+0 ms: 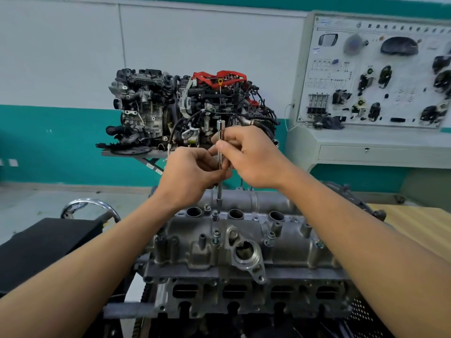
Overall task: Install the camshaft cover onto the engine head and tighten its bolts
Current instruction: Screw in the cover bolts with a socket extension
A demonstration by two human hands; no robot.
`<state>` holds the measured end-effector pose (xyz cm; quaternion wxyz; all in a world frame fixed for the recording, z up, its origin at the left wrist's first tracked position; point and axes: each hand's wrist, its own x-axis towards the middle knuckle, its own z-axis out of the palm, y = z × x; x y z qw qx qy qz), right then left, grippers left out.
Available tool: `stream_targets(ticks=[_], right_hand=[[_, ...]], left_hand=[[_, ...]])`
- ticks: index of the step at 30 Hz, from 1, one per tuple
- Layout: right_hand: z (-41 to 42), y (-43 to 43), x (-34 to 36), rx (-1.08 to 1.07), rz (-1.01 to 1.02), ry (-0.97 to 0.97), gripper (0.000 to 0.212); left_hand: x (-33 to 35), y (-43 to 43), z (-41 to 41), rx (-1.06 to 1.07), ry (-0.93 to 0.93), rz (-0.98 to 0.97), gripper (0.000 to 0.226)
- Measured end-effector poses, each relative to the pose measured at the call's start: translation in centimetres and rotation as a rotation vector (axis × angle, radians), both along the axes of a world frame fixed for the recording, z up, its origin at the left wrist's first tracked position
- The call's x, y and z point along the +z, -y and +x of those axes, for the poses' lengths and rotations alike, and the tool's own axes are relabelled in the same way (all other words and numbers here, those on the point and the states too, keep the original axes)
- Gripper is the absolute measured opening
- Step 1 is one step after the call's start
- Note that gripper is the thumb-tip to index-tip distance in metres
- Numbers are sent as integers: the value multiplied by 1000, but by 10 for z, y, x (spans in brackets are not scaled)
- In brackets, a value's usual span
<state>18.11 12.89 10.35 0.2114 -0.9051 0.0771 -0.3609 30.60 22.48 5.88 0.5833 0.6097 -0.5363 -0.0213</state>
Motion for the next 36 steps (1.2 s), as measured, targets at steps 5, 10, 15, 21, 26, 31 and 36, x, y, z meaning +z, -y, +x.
stream_targets(ticks=[5,10,15,21,26,31,36], right_hand=[[0,-2,-3,42,22,24,23],[3,-4,2,66,38,61,22],[5,-2,-3,69,62,60,22],[-1,4,-2,74,111,69,22],[-3,5,0,104,219,68,14],[-3,5,-3,150,328,53,12],[0,0,-7,148,316,118,13]], left_hand=[[-7,-2,2,-15,4,-55,22],[-6,-7,3,-48,7,-138,19],[-9,-6,3,-65,1,-134,19],[-7,-4,2,-94,-7,-75,17],[-4,-1,1,-96,-26,-26,15],[0,-7,5,-245,-21,90,14],[0,-10,7,-329,-97,114,16]])
